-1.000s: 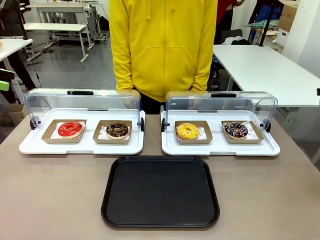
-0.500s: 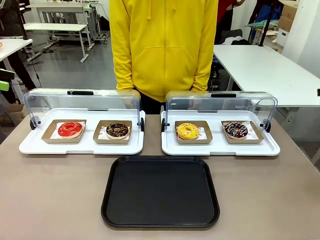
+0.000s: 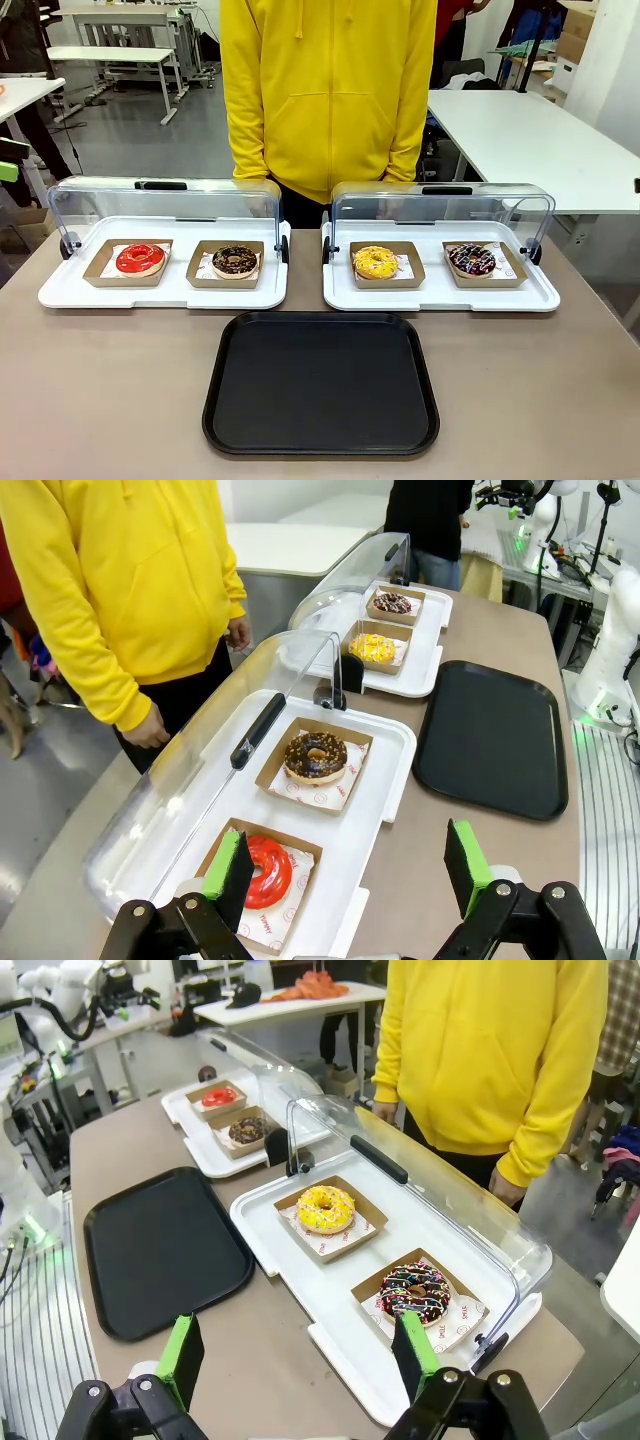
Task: Move the second donut from the left to the tray.
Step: Pick up the Paper togo box containing the Donut indicated by the person and place it on the Handle tray.
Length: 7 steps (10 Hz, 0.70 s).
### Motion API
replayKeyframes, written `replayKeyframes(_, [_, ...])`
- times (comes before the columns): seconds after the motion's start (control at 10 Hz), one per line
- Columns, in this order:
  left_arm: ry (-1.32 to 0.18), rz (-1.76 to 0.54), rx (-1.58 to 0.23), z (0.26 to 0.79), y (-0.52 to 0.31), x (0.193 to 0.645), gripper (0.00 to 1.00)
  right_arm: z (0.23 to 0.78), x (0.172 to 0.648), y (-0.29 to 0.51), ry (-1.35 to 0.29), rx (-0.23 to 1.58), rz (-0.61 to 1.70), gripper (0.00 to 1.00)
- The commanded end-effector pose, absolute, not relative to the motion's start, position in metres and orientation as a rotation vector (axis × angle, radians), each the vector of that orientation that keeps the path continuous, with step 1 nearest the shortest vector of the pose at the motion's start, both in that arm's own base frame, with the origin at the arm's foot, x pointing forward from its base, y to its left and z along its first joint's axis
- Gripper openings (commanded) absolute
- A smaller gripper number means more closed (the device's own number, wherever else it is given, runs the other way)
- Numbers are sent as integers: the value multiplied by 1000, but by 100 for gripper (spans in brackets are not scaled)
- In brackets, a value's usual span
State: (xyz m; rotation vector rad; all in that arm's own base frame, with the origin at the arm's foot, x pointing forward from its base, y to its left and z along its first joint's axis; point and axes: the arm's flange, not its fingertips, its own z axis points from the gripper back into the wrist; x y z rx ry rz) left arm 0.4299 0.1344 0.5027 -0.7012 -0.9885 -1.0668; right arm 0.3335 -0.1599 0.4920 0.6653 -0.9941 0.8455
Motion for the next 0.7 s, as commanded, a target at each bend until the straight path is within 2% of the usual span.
replayKeyframes(0.0, [-1004,-1071,-716,504,134,430,100,493,338,-161,-1035,665,862,100])
replayKeyframes(0.6, [-1004,-1071,-716,504,134,430,100,493,338,-161,-1035,665,862,100])
